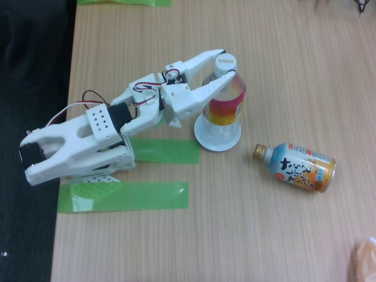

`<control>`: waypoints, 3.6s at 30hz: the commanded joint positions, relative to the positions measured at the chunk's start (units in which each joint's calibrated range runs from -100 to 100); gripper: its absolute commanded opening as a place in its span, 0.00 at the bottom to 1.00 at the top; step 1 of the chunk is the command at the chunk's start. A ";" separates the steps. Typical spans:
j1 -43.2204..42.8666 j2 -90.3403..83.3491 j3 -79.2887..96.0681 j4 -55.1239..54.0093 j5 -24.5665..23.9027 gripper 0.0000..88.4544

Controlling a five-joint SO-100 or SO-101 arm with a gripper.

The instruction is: Pick up the plastic bottle and stand it up on the white place

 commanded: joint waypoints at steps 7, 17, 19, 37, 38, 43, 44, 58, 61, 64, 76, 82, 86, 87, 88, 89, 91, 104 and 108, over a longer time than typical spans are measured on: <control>0.14 -0.04 -0.30 0.75 -0.07 0.20; -0.30 -0.04 -0.30 0.84 -0.07 0.37; -0.23 -0.04 -0.30 0.84 -0.12 0.40; 0.29 -0.04 -0.39 -0.02 -0.12 0.41; 0.37 -0.04 -0.48 -0.02 -0.12 0.41; 4.37 -0.13 -0.48 -0.11 -0.12 0.41; 5.33 -0.13 -0.48 -0.11 -0.12 0.41; 6.22 -0.21 -4.28 -0.11 -1.59 0.41; 4.81 -0.38 -6.82 -0.11 -1.59 0.41; 3.92 -2.56 -9.62 -0.11 -1.59 0.41; 14.00 -17.43 -1.56 -0.19 -17.39 0.40; 23.92 -19.19 3.42 -0.19 -35.97 0.40; 29.26 -19.19 4.68 -0.19 -44.89 0.40; 30.14 -19.19 4.68 -0.19 -46.83 0.40; 30.74 -19.19 4.77 -0.19 -48.30 0.40; 31.33 -19.19 4.77 -0.28 -49.72 0.40; 32.29 -19.19 4.86 -2.85 -51.76 0.41; 35.18 -19.19 13.28 -51.78 -58.43 0.40; 35.18 -19.19 13.28 -61.57 -58.43 0.34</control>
